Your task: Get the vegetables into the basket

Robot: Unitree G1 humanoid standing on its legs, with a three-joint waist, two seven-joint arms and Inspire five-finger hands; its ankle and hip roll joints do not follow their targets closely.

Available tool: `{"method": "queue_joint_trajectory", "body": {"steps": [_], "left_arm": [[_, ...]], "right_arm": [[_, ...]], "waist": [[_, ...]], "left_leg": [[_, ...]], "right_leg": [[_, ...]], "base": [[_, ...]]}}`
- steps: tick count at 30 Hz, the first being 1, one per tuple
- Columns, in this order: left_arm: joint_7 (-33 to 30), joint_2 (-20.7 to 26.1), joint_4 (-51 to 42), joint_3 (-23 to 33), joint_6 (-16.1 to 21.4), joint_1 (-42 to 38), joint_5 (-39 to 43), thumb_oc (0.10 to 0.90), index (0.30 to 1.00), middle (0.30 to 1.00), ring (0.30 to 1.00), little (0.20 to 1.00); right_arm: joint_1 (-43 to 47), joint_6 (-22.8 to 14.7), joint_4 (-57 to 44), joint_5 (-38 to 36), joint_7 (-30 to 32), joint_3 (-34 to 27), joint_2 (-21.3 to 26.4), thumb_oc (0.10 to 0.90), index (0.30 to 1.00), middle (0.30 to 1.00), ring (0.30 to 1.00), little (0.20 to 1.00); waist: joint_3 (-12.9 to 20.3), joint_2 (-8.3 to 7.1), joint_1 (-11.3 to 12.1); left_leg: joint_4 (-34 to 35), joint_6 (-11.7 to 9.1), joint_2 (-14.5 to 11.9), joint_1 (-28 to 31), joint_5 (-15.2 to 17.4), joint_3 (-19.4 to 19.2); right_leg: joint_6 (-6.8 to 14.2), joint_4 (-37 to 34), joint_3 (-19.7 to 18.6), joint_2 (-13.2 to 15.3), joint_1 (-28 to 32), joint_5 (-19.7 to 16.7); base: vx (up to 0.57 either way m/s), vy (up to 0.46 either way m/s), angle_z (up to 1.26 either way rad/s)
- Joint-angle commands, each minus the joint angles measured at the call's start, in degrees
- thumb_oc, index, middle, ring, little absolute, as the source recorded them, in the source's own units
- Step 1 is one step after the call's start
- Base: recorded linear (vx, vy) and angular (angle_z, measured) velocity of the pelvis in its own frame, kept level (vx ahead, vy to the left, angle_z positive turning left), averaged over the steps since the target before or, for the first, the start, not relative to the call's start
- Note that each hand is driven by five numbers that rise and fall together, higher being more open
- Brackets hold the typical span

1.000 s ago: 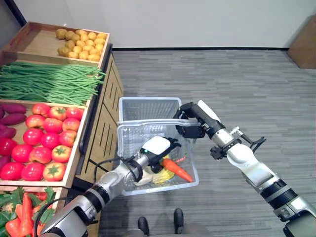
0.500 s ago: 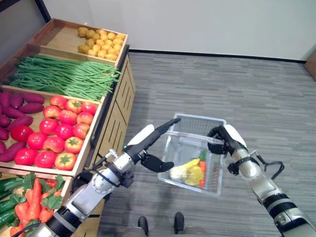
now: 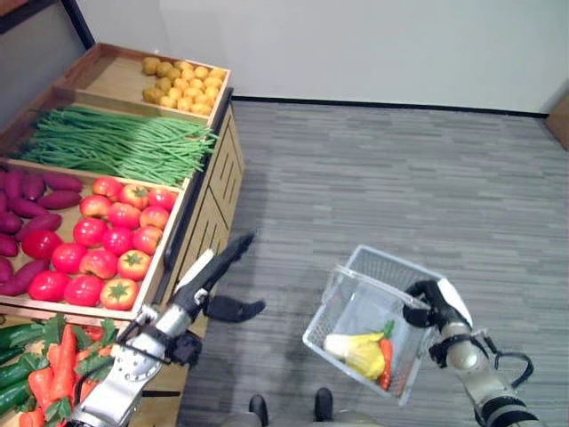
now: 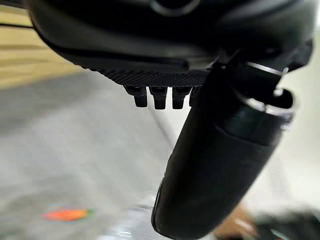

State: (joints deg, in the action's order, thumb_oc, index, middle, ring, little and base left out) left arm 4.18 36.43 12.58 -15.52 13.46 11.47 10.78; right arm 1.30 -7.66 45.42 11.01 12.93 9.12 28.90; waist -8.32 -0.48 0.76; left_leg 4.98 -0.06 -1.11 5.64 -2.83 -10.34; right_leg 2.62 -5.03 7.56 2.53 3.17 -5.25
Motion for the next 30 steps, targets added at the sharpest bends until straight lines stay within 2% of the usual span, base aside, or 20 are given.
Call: {"method": "queue_joint_trajectory", "body": {"steps": [1,2,3,4,6,7,8,10,15,19,22,30], "left_arm": [[5.07,-0.56,0.96,-1.47,1.86,0.09,7.48,0.9,1.0,1.0,1.0,1.0],[6.28,-5.42,12.13,-0.43,-0.35,0.34,11.3,0.9,1.0,1.0,1.0,1.0],[6.29,-5.51,12.31,-0.46,-0.23,0.24,11.26,0.9,1.0,1.0,1.0,1.0],[4.55,-8.48,19.04,0.54,-0.28,0.48,7.13,0.9,1.0,1.0,1.0,1.0],[2.99,-11.39,28.1,1.68,-0.53,0.83,1.37,0.9,1.0,1.0,1.0,1.0],[2.22,-13.4,33.01,2.96,-1.33,0.46,0.92,0.9,1.0,1.0,1.0,1.0],[2.18,-13.52,33.26,2.96,-1.18,0.3,0.86,0.9,1.0,1.0,1.0,1.0],[-1.88,-18.08,44.84,6.88,-2.43,-1.83,-4.51,0.9,1.0,1.0,1.0,1.0],[-6.65,-22.28,59.93,11.33,-3.97,-4.38,-12.37,0.9,1.0,1.0,1.0,1.0],[-7.99,-24.03,63.43,12.48,-4.56,-4.73,-13.45,0.9,1.0,1.0,1.0,1.0],[-7.98,-24.95,63.58,13.02,-4.65,-4.67,-11.81,0.9,1.0,1.0,1.0,1.0],[-8.02,-25.67,64.28,12.44,-5.03,-5.46,-11.11,0.9,1.0,1.0,1.0,1.0]], "right_arm": [[3.81,-4.6,-1.53,-3.78,4.19,-5.33,1.58,0.4,0.3,0.3,0.3,0.3],[3.24,-4.95,1.63,-6.44,3.78,-6.57,-0.05,0.4,0.3,0.3,0.3,0.3],[3.27,-4.97,1.65,-6.47,3.77,-6.56,0.0,0.4,0.3,0.3,0.3,0.3],[1.83,-5.07,3.95,-8.4,3.5,-7.7,-1.56,0.4,0.3,0.3,0.3,0.3],[0.51,-5.33,7.93,-10.21,2.85,-8.44,-3.19,0.4,0.3,0.3,0.3,0.3],[0.0,-5.41,9.13,-11.19,2.53,-8.77,-4.21,0.4,0.3,0.3,0.3,0.3],[0.06,-5.43,9.17,-11.21,2.52,-8.75,-4.16,0.4,0.3,0.3,0.3,0.3],[-1.5,-5.42,12.2,-11.85,1.62,-7.78,-6.33,0.4,0.3,0.3,0.3,0.3],[-3.56,-5.52,20.72,-17.05,-0.49,-7.81,-10.86,0.4,0.3,0.3,0.3,0.3],[-4.92,-4.79,26.5,-19.64,-2.7,-6.92,-14.03,0.4,0.3,0.3,0.3,0.3],[-6.24,-4.21,29.13,-18.92,-4.03,-5.43,-15.61,0.4,0.3,0.3,0.3,0.3],[-7.09,-2.74,32.27,-17.62,-5.47,-3.56,-17.45,0.4,0.3,0.3,0.3,0.3]], "waist": [[6.06,-3.2,0.93],[6.08,-2.98,0.7],[6.12,-2.94,0.67],[6.08,-2.79,0.51],[6.16,-2.69,0.4],[6.15,-2.73,0.3],[6.1,-2.69,0.28],[6.1,-2.72,0.01],[6.41,-2.72,-0.24],[6.7,-2.72,-0.36],[6.89,-2.67,-0.36],[6.86,-2.55,-0.82]], "left_leg": [[0.02,-3.92,-3.56,-2.04,0.41,1.14],[0.02,-3.93,-3.63,-2.24,0.15,1.12],[0.02,-3.93,-3.63,-2.32,0.14,1.14],[0.02,-3.96,-3.66,-2.72,-0.14,1.23],[0.02,-3.98,-3.69,-2.99,-0.25,1.21],[0.02,-3.98,-3.7,-3.02,-0.3,1.14],[0.02,-3.98,-3.7,-3.02,-0.29,1.14],[0.02,-4.02,-3.75,-2.96,-0.39,1.03],[0.02,-4.12,-3.75,-2.4,-0.13,0.74],[0.02,-4.15,-3.8,-1.83,0.05,0.46],[0.02,-4.19,-3.81,-1.58,0.08,0.42],[0.02,-4.18,-3.9,-1.55,0.04,0.35]], "right_leg": [[7.4,0.34,2.8,8.62,-0.44,-1.54],[7.37,0.32,2.8,8.61,-0.65,-1.77],[7.37,0.33,2.81,8.61,-0.71,-1.78],[7.3,0.3,2.87,8.54,-1.06,-1.9],[7.29,0.29,2.98,8.54,-1.26,-1.94],[7.29,0.3,2.94,8.57,-1.3,-2.01],[7.29,0.31,2.95,8.57,-1.29,-2.0],[7.17,0.32,2.89,8.57,-1.36,-2.09],[7.0,0.37,2.56,8.47,-1.2,-1.93],[6.86,0.38,2.53,8.37,-0.78,-1.74],[6.83,0.39,2.38,8.37,-0.66,-1.77],[6.67,0.47,2.18,8.32,-0.89,-1.71]], "base": [[-0.05,0.01,0.07],[-0.02,0.004,0.04],[-0.06,0.007,0.03],[-0.04,0.004,0.02],[-0.04,0.007,0.04],[-0.02,0.003,0.04],[0.0,0.0,0.0],[-0.02,0.005,0.04],[0.0,0.001,-0.01],[0.0,0.002,-0.01],[0.0,0.0,0.0],[0.0,0.0,-0.01]]}}
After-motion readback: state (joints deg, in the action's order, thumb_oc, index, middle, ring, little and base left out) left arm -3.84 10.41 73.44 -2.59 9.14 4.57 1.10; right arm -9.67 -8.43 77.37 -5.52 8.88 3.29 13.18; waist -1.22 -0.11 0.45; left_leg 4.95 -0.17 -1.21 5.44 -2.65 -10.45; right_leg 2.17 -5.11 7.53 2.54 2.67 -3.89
